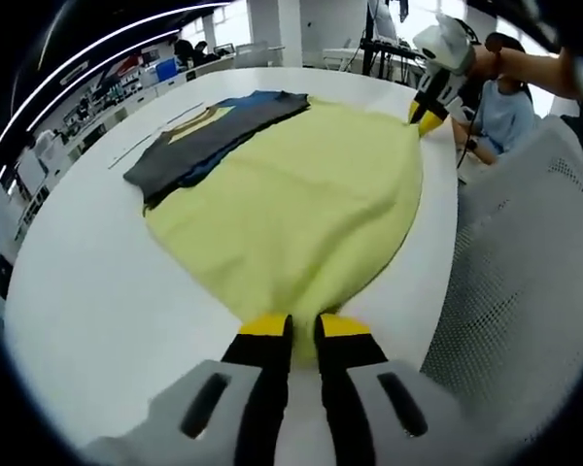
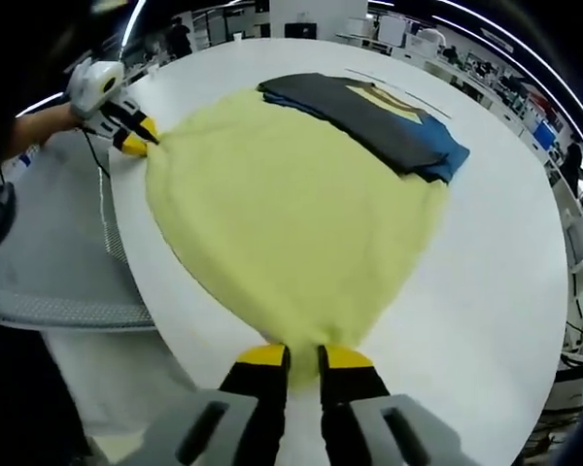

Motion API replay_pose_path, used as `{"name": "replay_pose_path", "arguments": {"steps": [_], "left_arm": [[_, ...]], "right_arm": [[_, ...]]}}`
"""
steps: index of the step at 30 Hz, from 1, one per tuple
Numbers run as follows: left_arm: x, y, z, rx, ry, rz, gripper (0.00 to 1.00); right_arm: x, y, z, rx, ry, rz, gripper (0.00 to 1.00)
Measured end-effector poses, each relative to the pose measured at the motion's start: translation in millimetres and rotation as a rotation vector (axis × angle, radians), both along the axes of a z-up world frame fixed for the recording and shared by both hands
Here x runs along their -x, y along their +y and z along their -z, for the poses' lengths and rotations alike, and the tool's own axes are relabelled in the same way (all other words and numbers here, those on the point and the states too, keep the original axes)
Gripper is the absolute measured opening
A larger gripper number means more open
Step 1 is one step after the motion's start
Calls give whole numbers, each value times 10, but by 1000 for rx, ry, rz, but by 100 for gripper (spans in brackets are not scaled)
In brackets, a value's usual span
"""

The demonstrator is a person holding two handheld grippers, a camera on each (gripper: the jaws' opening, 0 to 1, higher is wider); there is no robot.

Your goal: Fold the garment on the visible template until the final outline fits inside the template.

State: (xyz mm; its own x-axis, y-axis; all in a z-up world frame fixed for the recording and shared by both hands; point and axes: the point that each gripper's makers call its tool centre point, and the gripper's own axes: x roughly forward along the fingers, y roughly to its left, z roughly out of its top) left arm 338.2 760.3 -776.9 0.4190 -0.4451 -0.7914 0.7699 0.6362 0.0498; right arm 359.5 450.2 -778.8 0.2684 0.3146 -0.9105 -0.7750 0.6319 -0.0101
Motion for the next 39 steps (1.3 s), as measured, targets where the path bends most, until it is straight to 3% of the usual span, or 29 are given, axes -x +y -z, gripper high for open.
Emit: {"name": "replay_pose_path", "arguments": {"steps": [6, 13, 26, 39], "left_arm": [[17, 7, -1, -40, 6, 27, 1], [126, 58, -27, -36, 19, 26, 1], [362, 75, -106, -30, 44, 15, 1], [656, 72, -167, -24, 94, 2, 1]], "right_arm": [[23, 27, -2, -36, 30, 24, 0], [75, 38, -18, -48, 42, 22, 0], [332, 61, -56, -49, 92, -17, 0], [617, 63, -123, -113, 144, 40, 0]]}}
